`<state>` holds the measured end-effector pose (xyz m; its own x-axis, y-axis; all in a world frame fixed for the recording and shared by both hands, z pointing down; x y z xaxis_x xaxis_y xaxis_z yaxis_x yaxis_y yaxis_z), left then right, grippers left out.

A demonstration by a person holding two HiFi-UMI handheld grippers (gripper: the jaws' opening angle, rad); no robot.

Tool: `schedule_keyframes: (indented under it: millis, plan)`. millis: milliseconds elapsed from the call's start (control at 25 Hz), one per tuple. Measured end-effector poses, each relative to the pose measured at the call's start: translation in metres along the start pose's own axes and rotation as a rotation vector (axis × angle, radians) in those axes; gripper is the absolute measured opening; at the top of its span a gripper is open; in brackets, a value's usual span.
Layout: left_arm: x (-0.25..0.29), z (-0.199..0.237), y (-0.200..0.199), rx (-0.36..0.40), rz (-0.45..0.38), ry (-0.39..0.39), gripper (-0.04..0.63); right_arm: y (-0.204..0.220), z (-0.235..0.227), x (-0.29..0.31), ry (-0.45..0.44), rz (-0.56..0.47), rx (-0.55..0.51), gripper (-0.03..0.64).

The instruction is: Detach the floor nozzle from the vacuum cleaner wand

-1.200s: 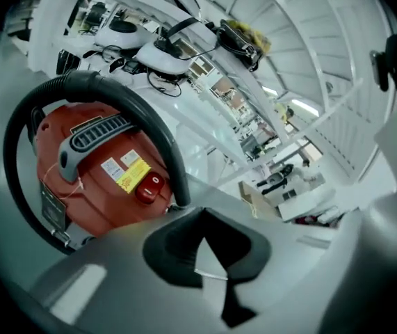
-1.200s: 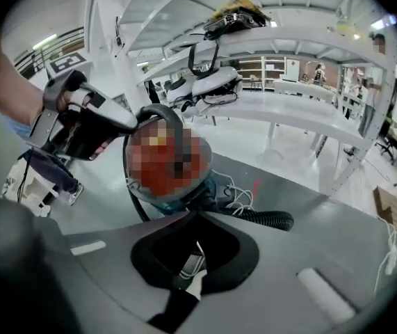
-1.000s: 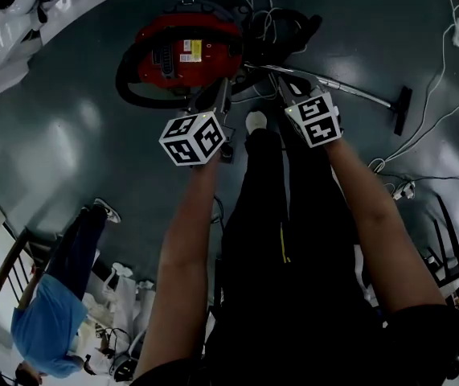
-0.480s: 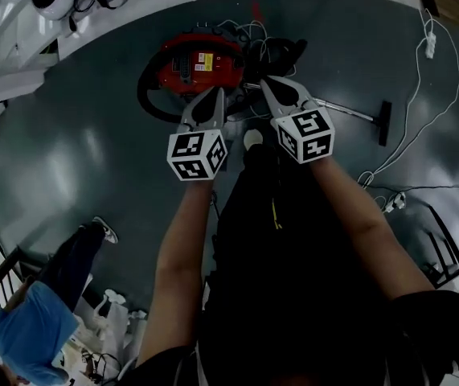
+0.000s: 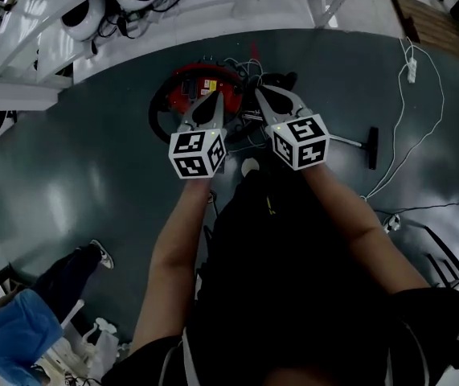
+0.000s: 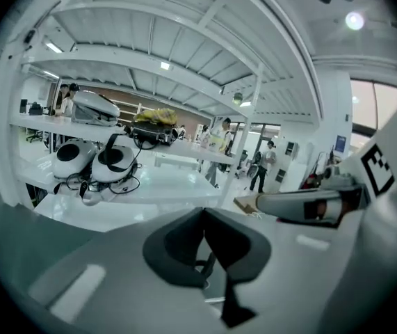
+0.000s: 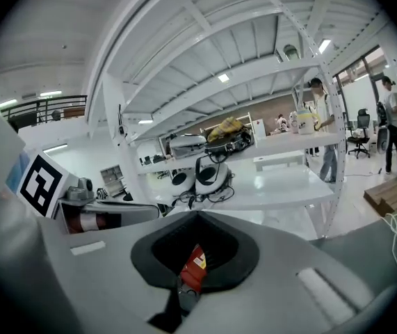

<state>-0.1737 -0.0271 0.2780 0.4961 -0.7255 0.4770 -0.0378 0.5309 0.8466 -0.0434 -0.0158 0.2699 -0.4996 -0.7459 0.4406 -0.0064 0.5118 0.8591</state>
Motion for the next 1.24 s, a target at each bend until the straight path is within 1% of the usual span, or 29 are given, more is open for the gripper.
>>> schedule_keyframes:
  millis: [160, 360, 760, 1240]
  plan:
    - [-0.013, -0.002, -0.016, 0.006, -0.045, -0.004, 0.009, -0.016, 0.009, -0.012, 0.003, -0.031, -0.03, -0.003]
    - [-0.026, -0.009, -0.023, 0.011, -0.082, -0.003, 0.011, -0.023, 0.021, -0.02, 0.002, -0.056, -0.052, -0.005]
    - [-0.035, -0.012, -0.025, -0.006, -0.092, -0.008, 0.011, -0.032, 0.029, -0.023, -0.006, -0.079, -0.026, -0.004]
    - [-0.024, -0.001, -0.031, -0.006, -0.084, 0.012, 0.009, -0.037, 0.032, -0.001, -0.012, -0.077, -0.008, -0.005]
Point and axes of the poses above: the fingertips, and each gripper's own axes: x forward along the fingers, z to its left, y out of its underside, the point moved 4 cm from there along -x, backward along the fingers, and after that the axes turned 2 degrees about z, right-handed, at the moved point
